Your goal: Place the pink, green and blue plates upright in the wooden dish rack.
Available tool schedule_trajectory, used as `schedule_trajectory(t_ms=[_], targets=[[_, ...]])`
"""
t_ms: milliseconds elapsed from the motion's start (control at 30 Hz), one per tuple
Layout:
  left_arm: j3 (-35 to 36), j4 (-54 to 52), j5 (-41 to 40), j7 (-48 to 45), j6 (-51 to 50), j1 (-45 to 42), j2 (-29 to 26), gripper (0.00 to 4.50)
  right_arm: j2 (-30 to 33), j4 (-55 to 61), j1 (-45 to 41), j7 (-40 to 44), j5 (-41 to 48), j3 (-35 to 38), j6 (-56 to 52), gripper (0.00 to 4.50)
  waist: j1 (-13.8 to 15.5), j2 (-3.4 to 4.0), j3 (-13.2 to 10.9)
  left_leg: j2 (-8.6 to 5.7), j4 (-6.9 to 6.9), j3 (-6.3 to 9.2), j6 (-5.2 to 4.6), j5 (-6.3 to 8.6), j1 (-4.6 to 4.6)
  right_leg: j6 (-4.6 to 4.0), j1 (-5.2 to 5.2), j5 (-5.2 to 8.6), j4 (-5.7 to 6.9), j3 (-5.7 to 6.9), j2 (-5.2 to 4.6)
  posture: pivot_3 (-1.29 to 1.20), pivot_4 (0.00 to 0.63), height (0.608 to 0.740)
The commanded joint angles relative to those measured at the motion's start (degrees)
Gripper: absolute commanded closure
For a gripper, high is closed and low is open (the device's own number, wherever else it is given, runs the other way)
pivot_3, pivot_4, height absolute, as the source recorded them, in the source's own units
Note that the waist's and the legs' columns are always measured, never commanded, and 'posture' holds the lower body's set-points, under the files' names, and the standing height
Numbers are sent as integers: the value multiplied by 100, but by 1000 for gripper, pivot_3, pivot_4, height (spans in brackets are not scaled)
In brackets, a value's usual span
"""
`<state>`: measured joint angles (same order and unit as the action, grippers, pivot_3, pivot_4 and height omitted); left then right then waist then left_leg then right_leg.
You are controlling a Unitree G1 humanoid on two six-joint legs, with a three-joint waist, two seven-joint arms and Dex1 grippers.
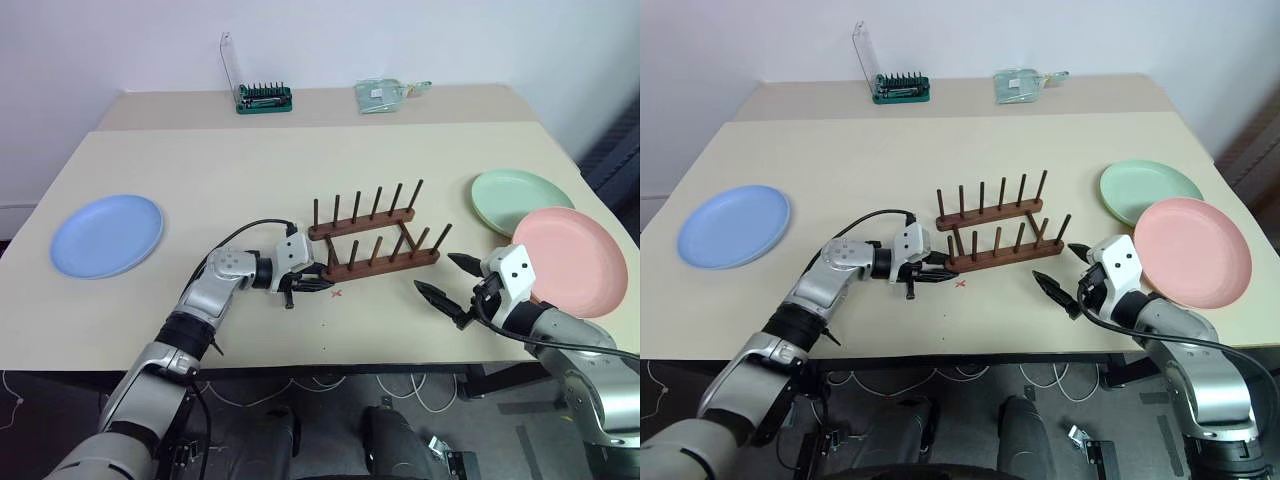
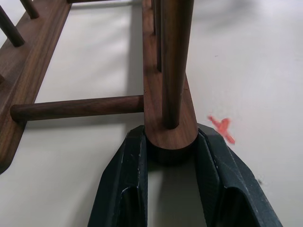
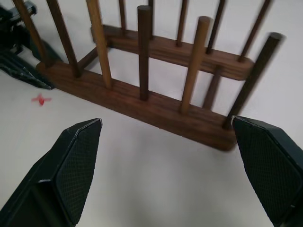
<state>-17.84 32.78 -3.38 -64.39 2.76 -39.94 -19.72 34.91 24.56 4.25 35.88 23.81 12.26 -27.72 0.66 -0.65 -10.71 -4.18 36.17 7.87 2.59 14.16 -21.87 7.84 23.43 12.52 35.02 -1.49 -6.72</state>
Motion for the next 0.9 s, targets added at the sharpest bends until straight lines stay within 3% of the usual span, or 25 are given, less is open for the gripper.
schedule_trajectory(t_ms=[33,200,400,433,533,667,767,833,900], targets=[[1,702,227,52,489,-436,139,3728,9,393,93,-96,21,165,73,0,-10,-1,-1,0,1,0,0,0,0,1,0,1,0,0,0,0,150,740],[148,1416,245,5,769,-750,229,3728,47,485,199,-183,2,222,51,0,-32,-2,-1,0,-1,-1,-2,1,1,8,0,5,1,0,0,0,150,740],[481,1074,104,48,395,-425,-208,822,189,411,243,-114,-32,199,1,0,-140,-1,-1,1,-3,3,-2,1,4,10,1,6,7,0,1,0,150,740],[496,896,109,9,306,-295,-317,822,231,353,226,-104,-104,142,14,0,-158,-1,-1,2,-5,3,-2,1,7,9,1,6,8,0,1,0,150,740],[701,122,-124,-39,-162,172,-582,746,319,172,167,-99,-288,-8,54,832,-174,-1,-1,4,-11,1,-2,1,16,9,-1,7,12,-1,2,0,150,740],[888,-1377,-608,-186,-984,1158,-905,2092,387,-191,-37,-22,-537,-217,135,2785,-188,0,0,6,-12,1,-3,2,19,7,-2,7,12,-2,3,0,150,740],[746,-2368,-816,-188,-1630,1631,-983,3709,449,-421,-157,10,-765,-435,148,4443,-139,2,1,7,-12,1,-4,3,21,6,-4,7,11,-4,2,0,150,740],[560,-2881,-758,-19,-1972,1819,-939,4490,482,-675,-326,-91,-1036,-618,153,4500,-109,1,1,5,-10,3,-3,3,20,6,-11,8,8,-4,-2,0,150,740],[453,-3116,-633,205,-2120,1891,-852,4490,481,-853,-463,-169,-1214,-714,153,4500,-93,1,0,2,-3,3,-3,3,15,6,-12,8,3,-4,-5,0,150,740]])
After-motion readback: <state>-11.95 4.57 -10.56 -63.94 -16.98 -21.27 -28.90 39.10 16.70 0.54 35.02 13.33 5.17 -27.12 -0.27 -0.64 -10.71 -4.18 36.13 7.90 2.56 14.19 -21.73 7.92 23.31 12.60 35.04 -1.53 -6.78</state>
